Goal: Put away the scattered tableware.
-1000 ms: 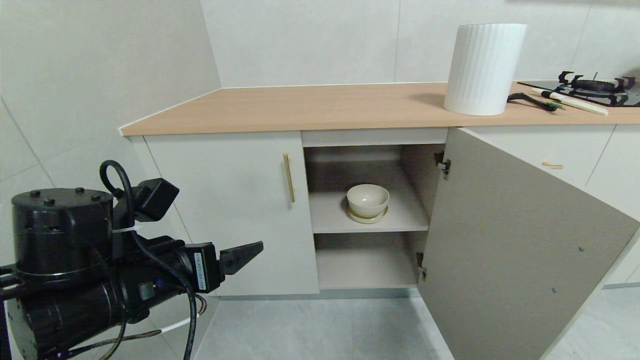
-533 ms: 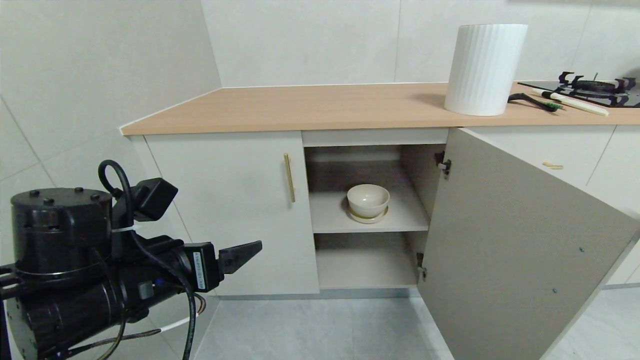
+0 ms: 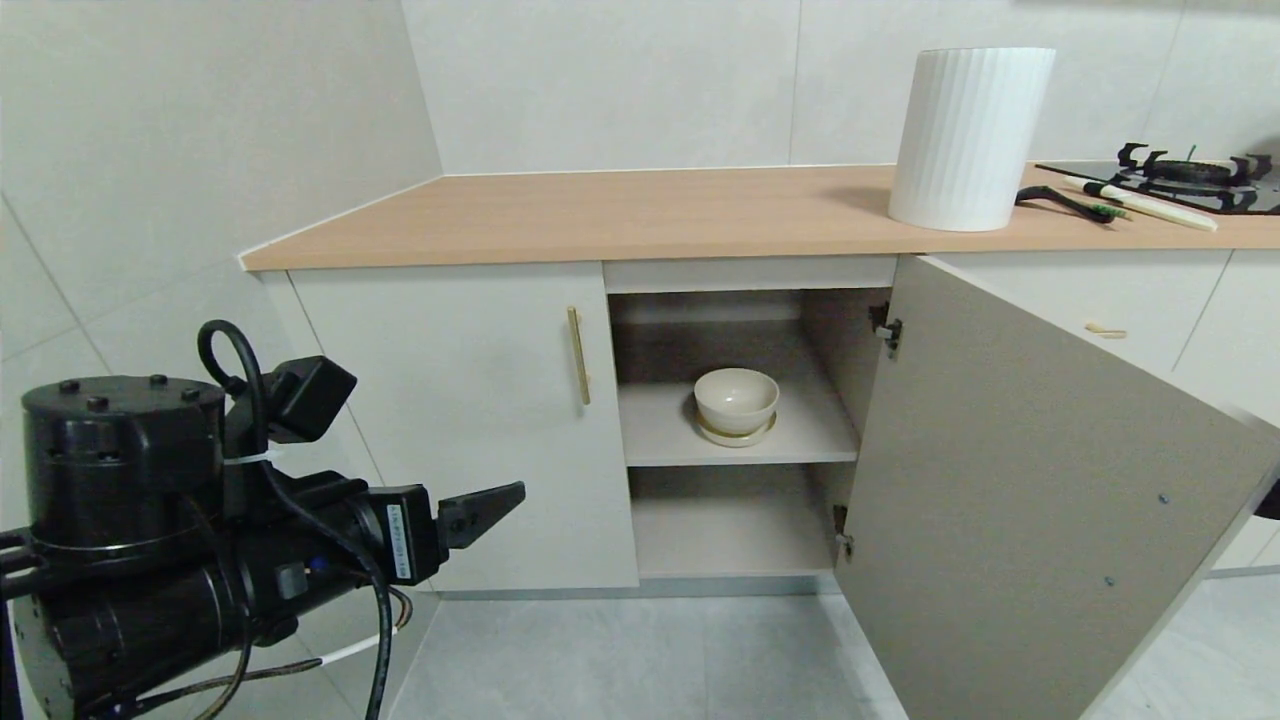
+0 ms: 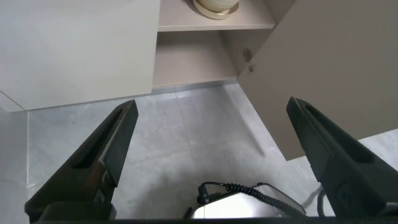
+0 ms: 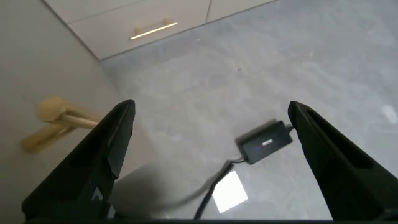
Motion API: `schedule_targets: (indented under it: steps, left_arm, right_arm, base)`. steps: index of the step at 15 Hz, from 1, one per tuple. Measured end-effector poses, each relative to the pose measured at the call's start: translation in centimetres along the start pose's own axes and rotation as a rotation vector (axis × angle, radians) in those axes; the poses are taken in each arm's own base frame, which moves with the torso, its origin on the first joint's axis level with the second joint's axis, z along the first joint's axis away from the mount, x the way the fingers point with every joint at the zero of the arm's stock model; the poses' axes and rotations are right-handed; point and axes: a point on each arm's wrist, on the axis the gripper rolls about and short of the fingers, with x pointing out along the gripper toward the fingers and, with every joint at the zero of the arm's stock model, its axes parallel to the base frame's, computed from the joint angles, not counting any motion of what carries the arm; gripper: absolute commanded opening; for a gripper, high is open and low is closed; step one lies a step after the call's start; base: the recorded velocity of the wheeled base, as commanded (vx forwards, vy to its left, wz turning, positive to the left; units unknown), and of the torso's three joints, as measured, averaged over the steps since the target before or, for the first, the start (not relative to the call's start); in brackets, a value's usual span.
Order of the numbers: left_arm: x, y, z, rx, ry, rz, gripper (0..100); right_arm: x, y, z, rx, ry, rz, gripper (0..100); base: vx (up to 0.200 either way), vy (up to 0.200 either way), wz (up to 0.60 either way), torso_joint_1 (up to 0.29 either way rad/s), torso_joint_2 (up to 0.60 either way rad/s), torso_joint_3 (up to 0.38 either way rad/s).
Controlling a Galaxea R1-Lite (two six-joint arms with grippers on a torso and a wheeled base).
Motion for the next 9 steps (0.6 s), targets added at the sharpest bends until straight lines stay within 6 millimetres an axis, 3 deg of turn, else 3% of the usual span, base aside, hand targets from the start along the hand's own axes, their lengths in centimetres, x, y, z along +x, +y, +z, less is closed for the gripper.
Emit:
schedule_targets:
  steps: [9]
  left_arm:
    - [0.0,0.0,-0.1,0.000,0.002,0.000,100]
  right_arm:
    - [0.0,2.1,-0.4,-0.002,0.033,0.163,100]
  base:
    - [0.000,0.000,0.00,0.000,0.00,0.000]
